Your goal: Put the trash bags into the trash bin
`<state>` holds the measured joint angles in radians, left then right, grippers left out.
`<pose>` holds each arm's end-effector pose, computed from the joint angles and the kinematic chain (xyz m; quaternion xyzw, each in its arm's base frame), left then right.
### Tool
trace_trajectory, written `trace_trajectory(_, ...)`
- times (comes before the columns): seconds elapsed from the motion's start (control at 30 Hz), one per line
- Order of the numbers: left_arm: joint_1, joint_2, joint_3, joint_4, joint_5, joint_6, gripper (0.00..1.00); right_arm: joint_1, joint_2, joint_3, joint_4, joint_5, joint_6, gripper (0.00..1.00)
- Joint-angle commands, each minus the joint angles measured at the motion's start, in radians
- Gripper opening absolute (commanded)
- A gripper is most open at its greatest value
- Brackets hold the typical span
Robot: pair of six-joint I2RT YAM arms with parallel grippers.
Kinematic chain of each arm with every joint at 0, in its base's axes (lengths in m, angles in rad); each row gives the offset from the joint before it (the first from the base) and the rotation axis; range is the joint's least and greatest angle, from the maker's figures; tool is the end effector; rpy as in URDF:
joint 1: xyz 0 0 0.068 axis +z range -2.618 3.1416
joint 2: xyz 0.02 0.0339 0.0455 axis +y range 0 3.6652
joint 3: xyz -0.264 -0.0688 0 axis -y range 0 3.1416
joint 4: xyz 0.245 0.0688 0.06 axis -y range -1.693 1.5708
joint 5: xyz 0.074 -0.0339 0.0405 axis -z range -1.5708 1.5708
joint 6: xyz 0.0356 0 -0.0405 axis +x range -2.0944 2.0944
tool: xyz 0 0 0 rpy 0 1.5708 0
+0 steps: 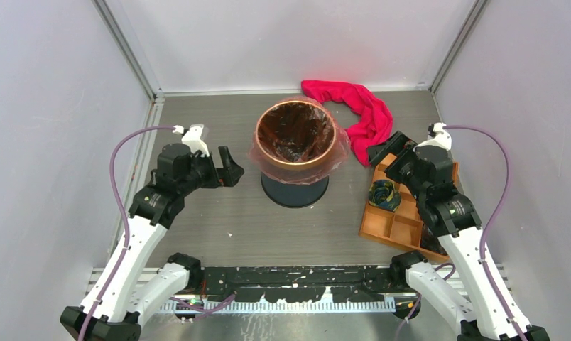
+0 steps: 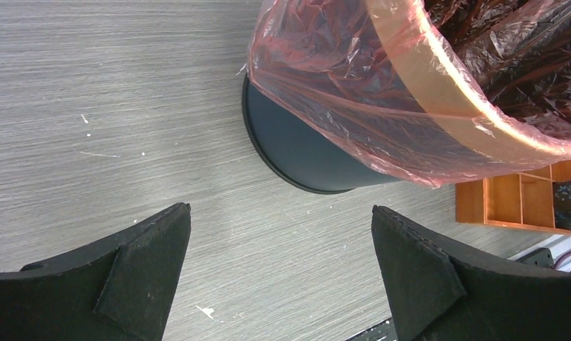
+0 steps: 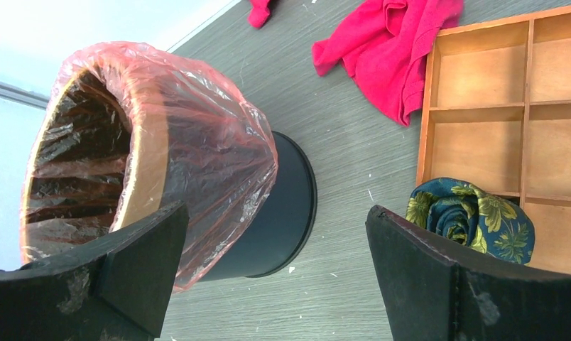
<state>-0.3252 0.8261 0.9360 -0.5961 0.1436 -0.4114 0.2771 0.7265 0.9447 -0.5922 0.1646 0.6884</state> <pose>0.1638 -0.0606 0.3431 0.0002 0.8551 -0.2427 0.4581 0.1463 0.0355 0.3606 0.2135 0.7966 0.2005 0.5288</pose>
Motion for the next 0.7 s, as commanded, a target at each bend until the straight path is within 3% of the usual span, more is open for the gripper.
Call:
trace_trajectory(0.0,0.003,-0.017,0.0,0.028,-0.03,0.013,1.0,-0.005,-0.003,-0.006,0.035,0.025,-0.007,1.0)
trace_trajectory(0.67,0.003,-0.014,0.006,0.011,-0.053,0.02,1.0,-0.005,-0.018,-0.003,0.025,0.031,0.002,1.0)
